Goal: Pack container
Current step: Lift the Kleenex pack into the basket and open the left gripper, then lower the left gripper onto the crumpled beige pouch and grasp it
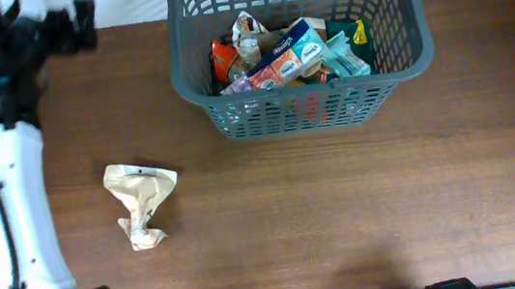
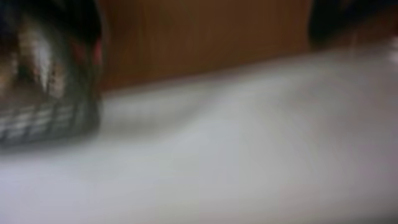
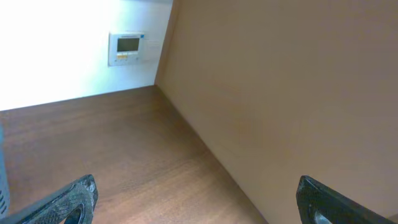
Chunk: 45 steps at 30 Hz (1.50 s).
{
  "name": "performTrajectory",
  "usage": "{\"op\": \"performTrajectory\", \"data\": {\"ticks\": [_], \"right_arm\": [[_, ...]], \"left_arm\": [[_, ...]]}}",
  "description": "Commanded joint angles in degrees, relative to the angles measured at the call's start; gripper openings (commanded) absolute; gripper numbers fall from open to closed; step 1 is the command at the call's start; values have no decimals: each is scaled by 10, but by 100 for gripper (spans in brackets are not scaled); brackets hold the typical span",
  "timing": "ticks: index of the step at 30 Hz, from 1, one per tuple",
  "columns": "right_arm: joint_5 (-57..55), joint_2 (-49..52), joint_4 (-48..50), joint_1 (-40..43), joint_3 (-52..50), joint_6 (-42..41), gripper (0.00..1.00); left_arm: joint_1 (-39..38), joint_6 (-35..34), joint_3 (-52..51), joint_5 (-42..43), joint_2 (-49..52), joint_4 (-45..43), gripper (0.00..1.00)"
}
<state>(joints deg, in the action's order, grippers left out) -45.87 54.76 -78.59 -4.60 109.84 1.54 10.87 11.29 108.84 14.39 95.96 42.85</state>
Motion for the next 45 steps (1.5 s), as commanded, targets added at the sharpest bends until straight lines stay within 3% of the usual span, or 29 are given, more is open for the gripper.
{"op": "performTrajectory", "data": {"ticks": [1, 8, 13, 20, 23, 26, 32, 36, 45], "right_arm": [[2, 9, 14, -3, 0, -2, 99], [2, 32, 43, -3, 0, -2, 99], [2, 40, 53, -3, 0, -3, 99], [-15, 35, 56, -3, 0, -36, 99], [-12, 35, 55, -3, 0, -57, 99], [-11, 35, 55, -13, -2, -63, 99], [-35, 22, 53, -43, -17, -59, 99], [-44, -1, 53, -57, -35, -49, 99], [-59, -65, 70, -68, -66, -22, 99]], "left_arm": [[26, -4, -9, -21, 5, 120, 99], [70, -9, -122, -35, 15, 254, 96], [55, 102, -141, -43, 7, 402, 85], [37, 97, -211, -43, -144, 414, 86], [36, 59, -307, -92, -259, 395, 87], [37, 46, -390, -113, -338, 361, 100], [34, 46, -556, -105, -408, 245, 100], [35, 49, -589, -99, -373, 199, 99], [35, 50, -592, -78, -158, 84, 100]]}}
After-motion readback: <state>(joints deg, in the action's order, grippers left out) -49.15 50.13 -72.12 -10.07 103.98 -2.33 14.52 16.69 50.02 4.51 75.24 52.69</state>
